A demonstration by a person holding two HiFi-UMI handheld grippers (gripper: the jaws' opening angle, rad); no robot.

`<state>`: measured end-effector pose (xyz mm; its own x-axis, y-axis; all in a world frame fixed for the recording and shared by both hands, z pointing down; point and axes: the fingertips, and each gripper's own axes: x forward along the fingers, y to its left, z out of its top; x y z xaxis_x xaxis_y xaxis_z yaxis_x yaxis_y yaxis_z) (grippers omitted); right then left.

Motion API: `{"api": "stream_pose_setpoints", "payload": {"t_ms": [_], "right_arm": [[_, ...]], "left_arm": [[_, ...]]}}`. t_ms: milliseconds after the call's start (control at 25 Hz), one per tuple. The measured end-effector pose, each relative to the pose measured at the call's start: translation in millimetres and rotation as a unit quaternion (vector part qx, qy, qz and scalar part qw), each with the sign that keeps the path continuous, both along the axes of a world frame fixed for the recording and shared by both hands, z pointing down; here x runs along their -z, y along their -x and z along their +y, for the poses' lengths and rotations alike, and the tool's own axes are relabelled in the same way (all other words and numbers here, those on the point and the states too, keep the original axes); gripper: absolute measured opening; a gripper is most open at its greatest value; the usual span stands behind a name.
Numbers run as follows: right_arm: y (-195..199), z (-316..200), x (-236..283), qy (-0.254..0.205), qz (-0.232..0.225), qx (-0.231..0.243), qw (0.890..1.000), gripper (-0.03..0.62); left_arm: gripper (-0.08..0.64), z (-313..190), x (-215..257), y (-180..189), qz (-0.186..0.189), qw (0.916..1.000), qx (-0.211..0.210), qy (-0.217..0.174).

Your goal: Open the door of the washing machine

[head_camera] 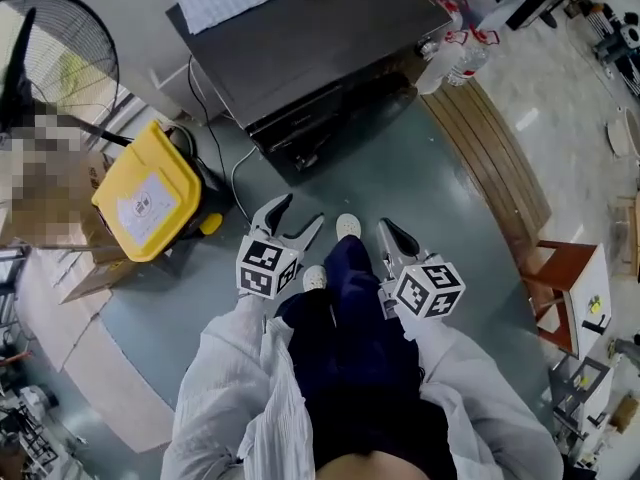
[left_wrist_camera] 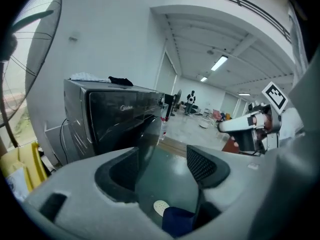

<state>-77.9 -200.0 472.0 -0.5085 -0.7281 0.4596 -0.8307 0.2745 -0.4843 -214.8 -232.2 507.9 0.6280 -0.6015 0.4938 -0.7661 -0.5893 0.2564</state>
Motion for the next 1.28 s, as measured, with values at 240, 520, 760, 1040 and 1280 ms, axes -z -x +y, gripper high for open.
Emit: {"api": "stream_pose_setpoints", "payload": {"t_ms": [240,520,760,1040,1280], "right_arm": [[-15.1,-64.9,-40.3,0.025,0.018,0.033,0.999,0.012],[-25.8,-129.6,-81.4,0.058,0.008,0.042,0.997,0.012],[-30.9,-152.8,-110.6,0.089,0.009,0.068,0.994,0.012],[-32.9,-174.0,-130.4,0.103,0.006,0.093,0.990,0.012],[-26.7,-174.8,-138.8,0.105,0.002,0.115,0.988,0.012]], "left_arm": [[0.290,-61.0,-65.3,-16.8,-0.029,0.9991,0.021,0.023],[0.284,-112.6,-159.7,-14.5,-0.104,0.9916,0.058,0.051],[0.262,-135.9,-211.4,-12.2,-0.155,0.9831,0.044,0.086],[0.170,-152.5,-235.8,-10.3,-0.228,0.9688,0.035,0.091],[0.120,-148.6,-236.0,-5.6,-0.234,0.9671,0.028,0.095]]}}
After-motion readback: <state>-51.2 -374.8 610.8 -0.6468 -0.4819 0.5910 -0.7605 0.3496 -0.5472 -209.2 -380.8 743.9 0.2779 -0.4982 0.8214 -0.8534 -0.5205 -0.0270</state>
